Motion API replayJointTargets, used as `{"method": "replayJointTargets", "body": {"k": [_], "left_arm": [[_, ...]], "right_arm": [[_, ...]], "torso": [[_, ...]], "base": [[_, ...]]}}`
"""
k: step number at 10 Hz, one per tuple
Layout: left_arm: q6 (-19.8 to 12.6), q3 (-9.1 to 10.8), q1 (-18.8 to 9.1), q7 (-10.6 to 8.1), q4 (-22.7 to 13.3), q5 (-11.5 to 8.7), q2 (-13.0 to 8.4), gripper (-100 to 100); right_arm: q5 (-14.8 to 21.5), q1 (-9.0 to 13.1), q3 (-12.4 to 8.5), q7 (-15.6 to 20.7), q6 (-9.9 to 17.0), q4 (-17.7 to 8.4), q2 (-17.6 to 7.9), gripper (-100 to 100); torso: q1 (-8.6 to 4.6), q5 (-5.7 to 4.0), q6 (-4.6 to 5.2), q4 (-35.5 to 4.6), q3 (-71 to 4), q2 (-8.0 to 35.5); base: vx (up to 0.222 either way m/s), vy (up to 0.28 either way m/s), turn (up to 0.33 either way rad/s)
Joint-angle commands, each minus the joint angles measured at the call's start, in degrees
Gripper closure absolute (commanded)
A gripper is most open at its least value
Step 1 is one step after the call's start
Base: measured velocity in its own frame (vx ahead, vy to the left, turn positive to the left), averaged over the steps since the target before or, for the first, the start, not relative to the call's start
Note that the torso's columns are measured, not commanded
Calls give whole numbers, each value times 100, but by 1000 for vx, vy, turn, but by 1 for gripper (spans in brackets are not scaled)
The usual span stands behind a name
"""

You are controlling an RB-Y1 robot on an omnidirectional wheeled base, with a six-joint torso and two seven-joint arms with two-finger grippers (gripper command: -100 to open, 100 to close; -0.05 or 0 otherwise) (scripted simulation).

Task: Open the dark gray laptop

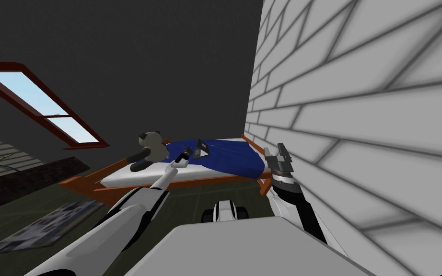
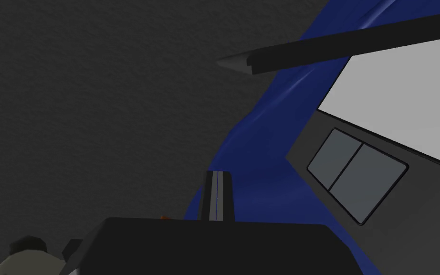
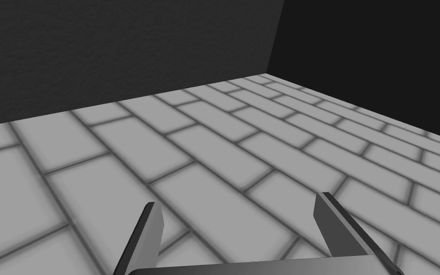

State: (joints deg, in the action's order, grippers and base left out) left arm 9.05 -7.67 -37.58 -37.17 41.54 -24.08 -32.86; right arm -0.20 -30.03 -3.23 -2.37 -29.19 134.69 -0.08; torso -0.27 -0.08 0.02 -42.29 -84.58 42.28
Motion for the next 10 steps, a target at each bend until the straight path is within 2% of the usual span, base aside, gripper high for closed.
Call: {"method": "replayJointTargets", "body": {"k": [1, 5, 10], "left_arm": [[-279, -48, -98, 96, -50, 31, -100, -100], [-710, -118, -247, 250, -132, 83, -251, -100], [-1339, -218, -462, 485, -257, 165, -467, -100]], "right_arm": [[0, 0, 1, 0, 0, 0, 1, 0], [0, 0, 1, 0, 0, 0, 1, 0], [0, 0, 1, 0, 0, 0, 1, 0]], "torso": [[-9, -4, 2, -1, 1, 2], [33, 10, -2, 1, 0, -1], [24, 7, -2, 0, 1, 2]], "base": [[-8, -27, -51], [-4, -32, -48], [-8, -27, -50]]}}
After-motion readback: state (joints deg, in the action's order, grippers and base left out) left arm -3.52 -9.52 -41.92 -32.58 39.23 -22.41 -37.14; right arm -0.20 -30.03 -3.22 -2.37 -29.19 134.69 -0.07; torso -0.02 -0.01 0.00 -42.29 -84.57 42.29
